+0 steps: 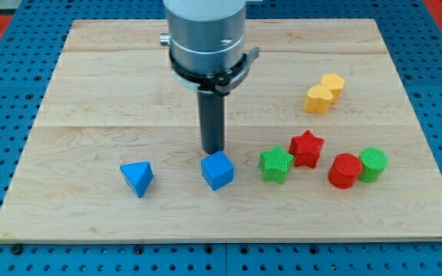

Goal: Push the red circle closer to the red star

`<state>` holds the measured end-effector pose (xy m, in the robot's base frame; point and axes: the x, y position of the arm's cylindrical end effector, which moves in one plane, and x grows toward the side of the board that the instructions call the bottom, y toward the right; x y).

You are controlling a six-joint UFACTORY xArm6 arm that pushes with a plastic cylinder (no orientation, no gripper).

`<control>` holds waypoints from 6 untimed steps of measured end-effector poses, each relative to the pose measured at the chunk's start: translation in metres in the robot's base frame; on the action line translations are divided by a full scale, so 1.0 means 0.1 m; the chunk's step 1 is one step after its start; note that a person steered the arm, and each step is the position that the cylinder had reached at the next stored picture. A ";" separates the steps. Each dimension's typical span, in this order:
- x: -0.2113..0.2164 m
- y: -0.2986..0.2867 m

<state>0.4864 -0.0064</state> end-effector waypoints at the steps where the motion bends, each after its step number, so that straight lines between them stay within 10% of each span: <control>1: 0.29 0.16; 4: 0.70 1.92; 6: 0.39 1.88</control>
